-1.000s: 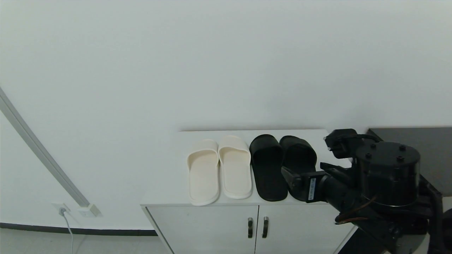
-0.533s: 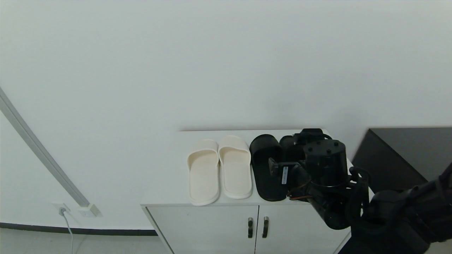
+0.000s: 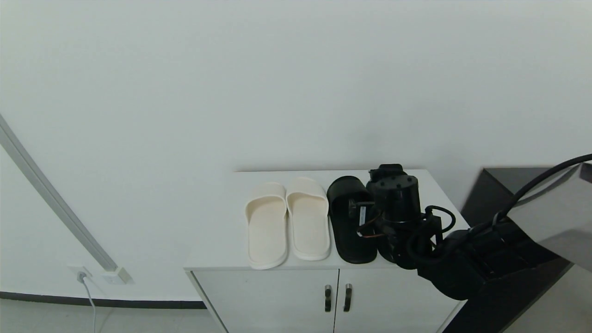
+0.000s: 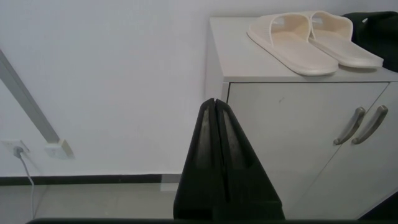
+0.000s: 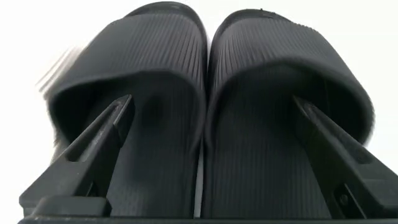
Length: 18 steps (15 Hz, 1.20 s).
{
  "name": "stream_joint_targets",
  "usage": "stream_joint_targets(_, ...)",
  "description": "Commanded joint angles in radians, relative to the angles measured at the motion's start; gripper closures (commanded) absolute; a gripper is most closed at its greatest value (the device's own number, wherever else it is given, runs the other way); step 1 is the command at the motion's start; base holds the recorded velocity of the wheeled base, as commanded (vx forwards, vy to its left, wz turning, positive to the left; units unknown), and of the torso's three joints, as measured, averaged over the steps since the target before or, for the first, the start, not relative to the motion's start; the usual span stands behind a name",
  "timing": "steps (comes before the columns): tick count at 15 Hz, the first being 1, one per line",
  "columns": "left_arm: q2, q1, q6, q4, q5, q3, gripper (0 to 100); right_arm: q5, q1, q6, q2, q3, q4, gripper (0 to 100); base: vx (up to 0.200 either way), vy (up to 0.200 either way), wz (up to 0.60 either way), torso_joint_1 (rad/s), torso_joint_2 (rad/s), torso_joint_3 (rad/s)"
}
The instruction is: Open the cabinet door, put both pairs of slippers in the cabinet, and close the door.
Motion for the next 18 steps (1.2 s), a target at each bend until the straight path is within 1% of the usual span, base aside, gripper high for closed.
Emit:
stream_joint_targets(1,0.001,0.000,-0.001,0.000,0.001,0.000,100,0.000,-0.014,-0.010,0.041,-0.050,0.001,0,0.000,0.000,0.00,0.000,0.00,0.000)
stream_joint_targets(6,0.001,0.000,-0.001,0.000,0.001,0.000,100,0.000,-0.023,-0.032,0.096,-0.116,-0.001,0,0.000,0.000,0.00,0.000,0.00,0.000)
stream_joint_targets(7,0.001,0.000,-0.001,0.000,0.001,0.000,100,-0.001,-0.026,-0.042,0.100,-0.124,-0.002,100,0.000,0.000,0.00,0.000,0.00,0.000)
stream_joint_targets(10,0.001,0.000,-0.001,0.000,0.001,0.000,100,-0.003,-0.030,-0.058,0.097,-0.124,-0.033,100,0.000,0.000,0.00,0.000,0.00,0.000)
stream_joint_targets(12,0.001,0.000,-0.001,0.000,0.001,0.000,100,-0.021,-0.030,-0.091,0.085,-0.099,-0.061,100,0.000,0.000,0.00,0.000,0.00,0.000)
stream_joint_targets(14,0.001,0.000,-0.001,0.000,0.001,0.000,100,-0.024,-0.030,-0.124,0.077,-0.067,-0.124,100,0.000,0.000,0.00,0.000,0.00,0.000)
stream_joint_targets(16,0.001,0.000,-0.001,0.000,0.001,0.000,100,-0.024,-0.030,-0.176,0.058,-0.004,-0.217,100,0.000,0.000,0.00,0.000,0.00,0.000)
stream_joint_targets(18,0.001,0.000,0.003,0.000,0.001,0.000,100,-0.013,-0.030,-0.190,-0.005,0.065,-0.236,100,0.000,0.000,0.00,0.000,0.00,0.000)
